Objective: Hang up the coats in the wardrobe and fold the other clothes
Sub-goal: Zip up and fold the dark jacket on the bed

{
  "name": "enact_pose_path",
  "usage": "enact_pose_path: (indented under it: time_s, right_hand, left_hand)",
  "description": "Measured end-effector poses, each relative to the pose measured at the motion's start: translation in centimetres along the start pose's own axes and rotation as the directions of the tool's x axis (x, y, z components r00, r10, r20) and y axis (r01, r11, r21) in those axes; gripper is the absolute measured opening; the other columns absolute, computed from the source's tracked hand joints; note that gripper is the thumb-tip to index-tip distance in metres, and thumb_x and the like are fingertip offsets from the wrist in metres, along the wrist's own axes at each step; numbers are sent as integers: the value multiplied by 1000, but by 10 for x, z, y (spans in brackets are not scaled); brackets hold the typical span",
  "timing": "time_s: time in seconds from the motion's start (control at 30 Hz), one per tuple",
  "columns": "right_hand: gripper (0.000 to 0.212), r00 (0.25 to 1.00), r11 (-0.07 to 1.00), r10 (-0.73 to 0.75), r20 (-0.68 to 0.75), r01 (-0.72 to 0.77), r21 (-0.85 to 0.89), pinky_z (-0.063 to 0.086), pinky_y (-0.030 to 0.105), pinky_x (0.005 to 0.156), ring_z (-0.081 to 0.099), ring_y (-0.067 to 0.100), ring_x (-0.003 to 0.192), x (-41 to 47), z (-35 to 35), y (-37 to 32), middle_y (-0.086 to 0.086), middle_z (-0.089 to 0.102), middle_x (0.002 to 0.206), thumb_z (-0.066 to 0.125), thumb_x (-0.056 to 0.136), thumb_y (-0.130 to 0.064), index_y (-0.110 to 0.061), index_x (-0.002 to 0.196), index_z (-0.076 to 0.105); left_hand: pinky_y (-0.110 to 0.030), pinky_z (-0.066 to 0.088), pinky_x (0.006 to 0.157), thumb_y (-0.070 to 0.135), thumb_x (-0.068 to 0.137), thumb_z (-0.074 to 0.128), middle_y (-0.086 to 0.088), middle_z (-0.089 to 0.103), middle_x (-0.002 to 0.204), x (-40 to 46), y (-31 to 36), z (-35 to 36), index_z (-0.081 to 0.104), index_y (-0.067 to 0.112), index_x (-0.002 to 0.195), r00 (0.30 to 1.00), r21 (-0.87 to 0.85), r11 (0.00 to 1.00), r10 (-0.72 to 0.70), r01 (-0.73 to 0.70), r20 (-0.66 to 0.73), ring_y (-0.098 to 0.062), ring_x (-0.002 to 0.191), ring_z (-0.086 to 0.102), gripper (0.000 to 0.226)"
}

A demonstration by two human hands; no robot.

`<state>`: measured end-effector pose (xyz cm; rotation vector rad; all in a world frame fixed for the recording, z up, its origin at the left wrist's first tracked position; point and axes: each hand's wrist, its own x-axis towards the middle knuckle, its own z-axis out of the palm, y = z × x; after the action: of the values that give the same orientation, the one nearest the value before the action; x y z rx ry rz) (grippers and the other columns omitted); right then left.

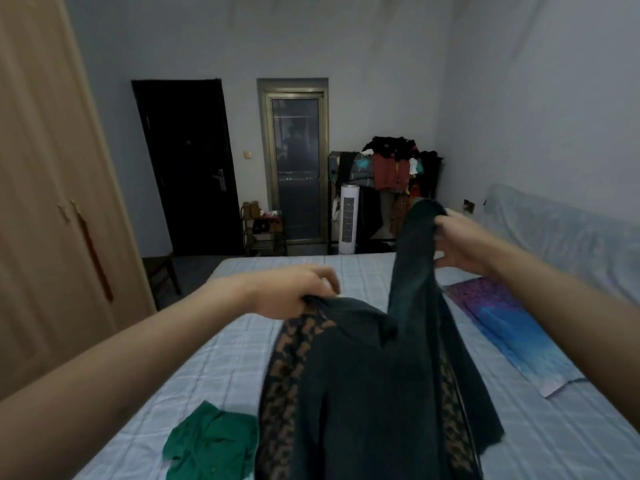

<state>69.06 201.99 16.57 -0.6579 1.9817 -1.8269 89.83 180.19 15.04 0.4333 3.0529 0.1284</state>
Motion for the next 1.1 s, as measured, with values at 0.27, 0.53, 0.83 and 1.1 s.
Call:
enact_pose_path:
  time_s: [0.27,0.53,0.83,1.1]
  right_hand:
    - [32,945,996,90,316,-80,-45,56,36,80,68,29,97,-3,35,4,18,69,112,45,97,-10,-16,123,62]
    - [30,953,989,148,265,-140,-50,49,40,94,62,26,109,-14,27,9,14,64,121,44,98,-14,-14,127,52]
    - [16,937,557,-240,254,348,-754,32,18,59,48,4,76,-44,55,51,-9,51,81,67,87,-40,-36,102,70]
    - [35,989,929,92,115,-44,-367,58,46,77,71,25,90,-42,63,49,14,72,98,28,100,-18,-19,114,60]
  left_hand:
    - [-53,15,116,29,86,69,2,26,154,59,21,19,65,40,110,754,126,991,110,-36,-647,-28,145,11,27]
    - [-40,50,86,9,87,59,8,56,111,75,7,18,62,33,115,854,-184,983,-101,7,-510,-14,101,56,37]
    - [-31,51,66,8,84,61,-2,68,79,75,-1,34,68,11,89,789,-352,926,-319,140,-525,-17,76,64,9]
    - [-28,47,77,41,65,86,6,60,102,35,-22,27,51,26,107,938,-266,930,-303,253,-166,-11,96,53,57]
